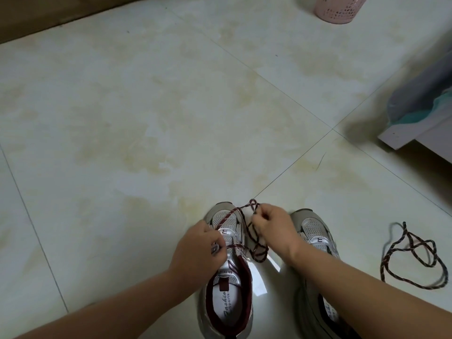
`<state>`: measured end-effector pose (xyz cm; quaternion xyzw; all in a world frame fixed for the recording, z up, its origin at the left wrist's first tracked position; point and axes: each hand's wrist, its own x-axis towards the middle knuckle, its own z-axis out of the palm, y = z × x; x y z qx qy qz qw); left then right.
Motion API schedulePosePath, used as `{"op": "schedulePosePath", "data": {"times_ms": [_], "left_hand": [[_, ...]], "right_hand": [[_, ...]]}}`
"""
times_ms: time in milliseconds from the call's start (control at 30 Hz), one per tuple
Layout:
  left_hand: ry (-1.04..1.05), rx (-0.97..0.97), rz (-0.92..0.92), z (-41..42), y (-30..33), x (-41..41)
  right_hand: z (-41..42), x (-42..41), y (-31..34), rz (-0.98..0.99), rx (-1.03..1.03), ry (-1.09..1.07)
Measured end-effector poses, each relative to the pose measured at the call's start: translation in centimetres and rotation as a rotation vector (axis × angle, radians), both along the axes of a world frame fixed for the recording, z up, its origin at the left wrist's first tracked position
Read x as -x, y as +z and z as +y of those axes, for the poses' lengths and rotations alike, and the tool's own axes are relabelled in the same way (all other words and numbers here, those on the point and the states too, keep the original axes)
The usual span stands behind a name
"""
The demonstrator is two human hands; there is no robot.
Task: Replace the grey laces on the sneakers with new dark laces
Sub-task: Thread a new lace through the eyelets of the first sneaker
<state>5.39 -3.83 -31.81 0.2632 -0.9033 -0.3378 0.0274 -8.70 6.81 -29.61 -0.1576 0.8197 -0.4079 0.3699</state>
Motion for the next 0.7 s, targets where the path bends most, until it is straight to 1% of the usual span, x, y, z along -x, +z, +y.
{"op": "schedulePosePath", "data": {"times_ms": [100, 167, 200, 300, 333, 400, 467, 567, 633, 700], "left_hand": [[0.023, 0.112, 0.027, -0.4, 0.6, 0.7], [0.021, 0.213, 0.041, -0.1, 0.8, 1.7], [0.035, 0.227, 0.002, 0.3, 1.1, 2.1], [0.117, 0.105, -0.304, 1.6, 2.1, 3.2], [0.135, 0.092, -0.366, 2.0, 2.2, 3.5], [0.170, 0.053, -0.405, 2.5, 2.1, 3.7], [0.213, -0.018, -0.395, 2.6, 1.9, 3.6], [0.294, -0.136, -0.253, 2.5, 1.1, 3.1], [0.322, -0.201, -0.191, 2.5, 0.8, 2.9], [0.368, -0.263, -0.150, 2.5, 0.4, 2.9]], "right_hand": [[0.3, 1.0, 0.0, 0.149, -0.023, 0.027], [0.4, 0.6, 0.0, 0.174, -0.062, 0.059], [0.4, 0.4, -0.2, 0.145, -0.055, 0.073], [0.4, -0.3, -0.8, 0.012, 0.001, 0.073], [0.4, -0.6, -1.0, -0.006, 0.015, 0.063], [0.4, -1.2, -1.4, -0.011, 0.030, 0.053], [0.4, -1.5, -1.6, 0.012, 0.027, 0.042], [0.4, -1.3, -1.7, 0.091, 0.011, 0.048], [0.3, -1.1, -1.7, 0.143, 0.010, 0.084], [0.2, -1.1, -1.6, 0.186, -0.002, 0.166]]}}
